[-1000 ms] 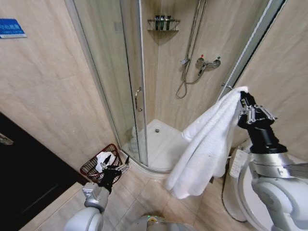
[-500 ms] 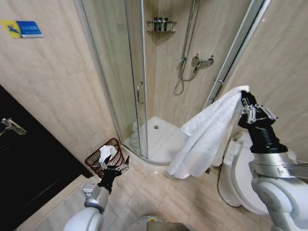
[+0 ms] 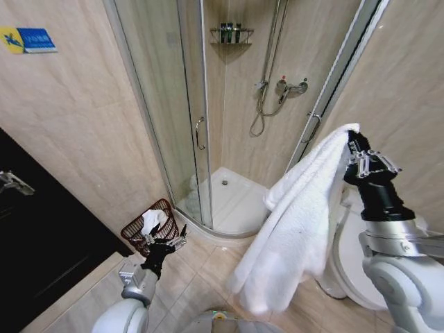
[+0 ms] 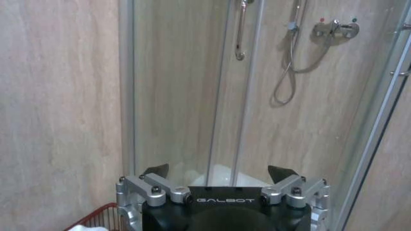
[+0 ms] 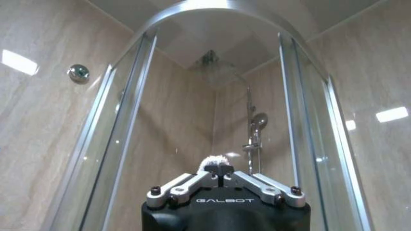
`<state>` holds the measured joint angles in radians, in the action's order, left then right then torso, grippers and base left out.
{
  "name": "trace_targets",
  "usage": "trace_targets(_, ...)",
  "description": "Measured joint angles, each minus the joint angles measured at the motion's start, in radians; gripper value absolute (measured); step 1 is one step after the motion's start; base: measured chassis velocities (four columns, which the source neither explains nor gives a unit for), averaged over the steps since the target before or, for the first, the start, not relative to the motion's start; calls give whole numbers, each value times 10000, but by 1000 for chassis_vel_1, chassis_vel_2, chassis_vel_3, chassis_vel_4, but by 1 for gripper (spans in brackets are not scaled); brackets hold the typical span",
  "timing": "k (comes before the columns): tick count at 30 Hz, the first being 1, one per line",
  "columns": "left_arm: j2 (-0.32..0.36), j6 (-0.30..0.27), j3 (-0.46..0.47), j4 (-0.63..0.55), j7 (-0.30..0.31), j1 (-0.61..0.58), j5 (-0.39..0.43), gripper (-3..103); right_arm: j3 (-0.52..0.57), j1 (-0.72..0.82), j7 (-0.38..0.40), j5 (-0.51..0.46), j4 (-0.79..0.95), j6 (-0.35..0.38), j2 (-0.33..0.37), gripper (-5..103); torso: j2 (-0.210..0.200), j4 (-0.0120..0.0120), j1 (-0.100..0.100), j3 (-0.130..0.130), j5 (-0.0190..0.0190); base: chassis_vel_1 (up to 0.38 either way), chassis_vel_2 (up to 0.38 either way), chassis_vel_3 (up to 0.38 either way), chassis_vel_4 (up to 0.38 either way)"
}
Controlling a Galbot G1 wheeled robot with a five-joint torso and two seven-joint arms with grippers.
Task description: Discard the used towel into the hamper.
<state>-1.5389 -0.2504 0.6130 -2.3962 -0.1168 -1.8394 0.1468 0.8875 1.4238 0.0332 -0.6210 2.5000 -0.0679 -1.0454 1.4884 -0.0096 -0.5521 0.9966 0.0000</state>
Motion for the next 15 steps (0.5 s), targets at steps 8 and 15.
trace_targets(8, 0, 0, 0, 0, 0, -1, 0, 100, -9, -4, 0, -9, 0, -2, -16, 0, 1, 2, 0, 0, -1, 62, 35, 35, 47)
trace_targets(15, 0, 0, 0, 0, 0, 0, 0, 100, -11, -8, 20, -25, -1, -46, -33, 0, 1, 3, -2, 0, 0, 69, 75, 83, 70)
